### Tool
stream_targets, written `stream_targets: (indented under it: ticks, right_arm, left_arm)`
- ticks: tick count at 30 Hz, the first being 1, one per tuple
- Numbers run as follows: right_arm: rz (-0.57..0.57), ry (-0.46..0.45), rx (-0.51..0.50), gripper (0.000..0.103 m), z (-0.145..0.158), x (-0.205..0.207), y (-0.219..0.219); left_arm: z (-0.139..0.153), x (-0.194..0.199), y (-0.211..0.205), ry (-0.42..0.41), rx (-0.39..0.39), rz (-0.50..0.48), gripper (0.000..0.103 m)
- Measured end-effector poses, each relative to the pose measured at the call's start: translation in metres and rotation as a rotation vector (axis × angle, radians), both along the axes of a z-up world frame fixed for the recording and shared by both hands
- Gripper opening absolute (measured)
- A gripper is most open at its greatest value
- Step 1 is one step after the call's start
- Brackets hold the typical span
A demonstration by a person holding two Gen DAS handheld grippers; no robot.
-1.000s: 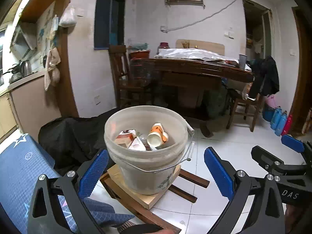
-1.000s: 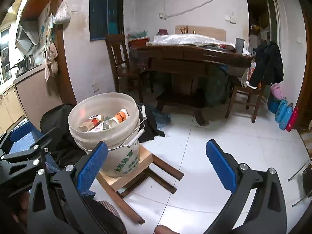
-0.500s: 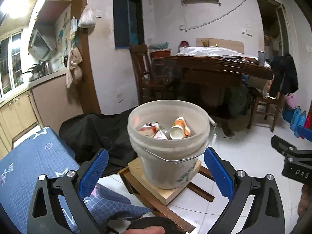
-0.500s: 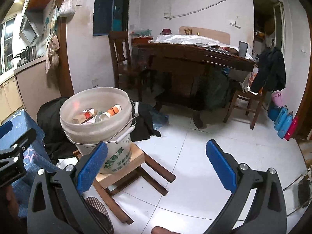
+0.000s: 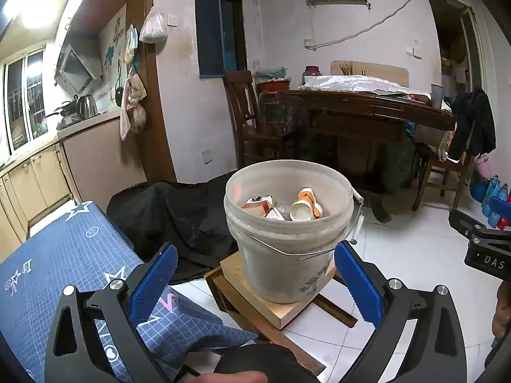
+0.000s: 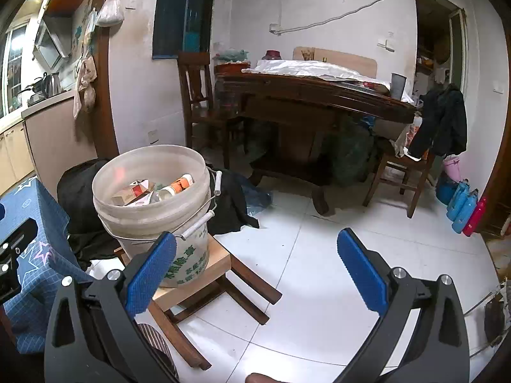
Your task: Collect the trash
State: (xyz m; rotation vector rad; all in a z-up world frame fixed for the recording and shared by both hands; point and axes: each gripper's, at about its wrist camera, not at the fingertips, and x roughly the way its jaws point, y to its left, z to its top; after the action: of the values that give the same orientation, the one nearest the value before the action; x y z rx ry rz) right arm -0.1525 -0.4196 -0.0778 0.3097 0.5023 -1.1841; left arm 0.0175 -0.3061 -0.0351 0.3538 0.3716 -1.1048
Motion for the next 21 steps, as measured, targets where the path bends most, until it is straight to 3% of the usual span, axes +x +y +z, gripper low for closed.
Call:
stream_targets:
  ticks: [13, 21]
  right_arm:
    - [-0.003, -0.001, 0.006, 0.097, -0.0001, -0.003, -0.0046]
    - [0.011, 0.004, 0.012, 0.097, -0.0017, -0.0003, -0.0032]
  left_arm:
    - [-0.0013, -0.0045, -0.0047, 0.01, 0.007, -0.04, 0.098]
    - [-0.0006, -0.0094, 0.0017, -0.022, -0.054, -0.027, 0.098]
